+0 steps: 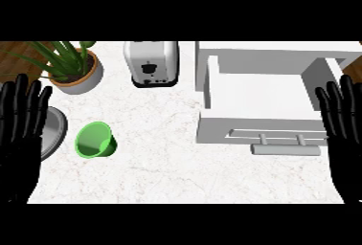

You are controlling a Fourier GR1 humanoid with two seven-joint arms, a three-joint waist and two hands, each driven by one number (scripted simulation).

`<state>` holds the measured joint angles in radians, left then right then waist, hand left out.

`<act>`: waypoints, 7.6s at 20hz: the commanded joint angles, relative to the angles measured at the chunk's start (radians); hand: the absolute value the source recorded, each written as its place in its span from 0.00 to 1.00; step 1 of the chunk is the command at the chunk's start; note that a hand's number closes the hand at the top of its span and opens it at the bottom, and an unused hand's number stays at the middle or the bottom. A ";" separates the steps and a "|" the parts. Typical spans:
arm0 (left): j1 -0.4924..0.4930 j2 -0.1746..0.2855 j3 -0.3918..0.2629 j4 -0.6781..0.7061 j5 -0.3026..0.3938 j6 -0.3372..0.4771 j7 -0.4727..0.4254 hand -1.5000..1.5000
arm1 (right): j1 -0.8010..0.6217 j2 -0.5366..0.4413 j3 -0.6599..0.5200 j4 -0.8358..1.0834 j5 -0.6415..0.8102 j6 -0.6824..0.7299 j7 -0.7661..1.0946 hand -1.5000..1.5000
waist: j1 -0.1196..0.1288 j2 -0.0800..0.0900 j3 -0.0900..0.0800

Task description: Pick up the cup, place it into the drawer and close the drawer

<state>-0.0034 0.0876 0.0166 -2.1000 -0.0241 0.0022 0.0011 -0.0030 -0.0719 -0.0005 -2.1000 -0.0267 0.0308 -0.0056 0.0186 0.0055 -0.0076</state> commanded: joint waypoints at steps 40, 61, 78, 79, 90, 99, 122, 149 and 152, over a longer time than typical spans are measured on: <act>-0.382 0.325 0.198 1.585 0.020 -0.643 -0.732 0.00 | -0.302 -0.102 -0.080 0.241 -0.073 0.126 0.141 0.00 | -0.034 0.001 0.005; -0.434 0.266 0.144 1.862 -0.084 -0.513 -1.059 0.00 | -0.287 -0.095 -0.085 0.223 -0.075 0.122 0.142 0.00 | -0.053 0.011 0.001; -0.523 0.205 0.124 1.876 -0.063 -0.702 -1.024 1.00 | -0.344 -0.121 -0.121 0.265 -0.094 0.133 0.138 0.00 | -0.051 0.017 0.000; -0.514 0.182 0.120 1.872 -0.069 -0.658 -1.040 1.00 | -0.290 -0.127 -0.107 0.216 -0.093 0.148 0.151 0.00 | -0.069 0.012 0.000; -0.470 0.098 0.284 1.789 0.026 -0.062 -1.181 1.00 | -0.300 -0.131 -0.139 0.263 -0.103 0.142 0.140 0.00 | -0.034 0.007 0.003; -0.546 0.044 0.316 1.698 0.097 -0.190 -1.181 1.00 | -0.225 -0.132 -0.130 0.191 -0.116 0.167 0.141 0.00 | -0.031 -0.006 0.007; -1.104 -0.087 0.031 1.298 0.161 0.159 -0.367 1.00 | -0.264 -0.109 -0.124 0.299 -0.029 0.124 0.064 0.00 | -0.033 -0.004 0.008; -1.263 -0.088 -0.358 1.802 0.351 0.253 -0.254 0.00 | -0.396 -0.129 -0.089 0.318 -0.108 0.210 0.084 0.00 | -0.228 0.047 0.009; -1.274 -0.088 -0.332 1.768 0.418 0.267 -0.269 0.00 | -0.409 -0.126 -0.072 0.322 -0.187 0.278 0.088 0.00 | -0.234 0.045 0.009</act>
<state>-1.2871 0.0000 -0.3143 -0.3078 0.3362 0.2653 -0.2534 -0.3847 -0.2047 -0.0936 -1.7847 -0.1646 0.2666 0.0720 -0.2009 0.0495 0.0020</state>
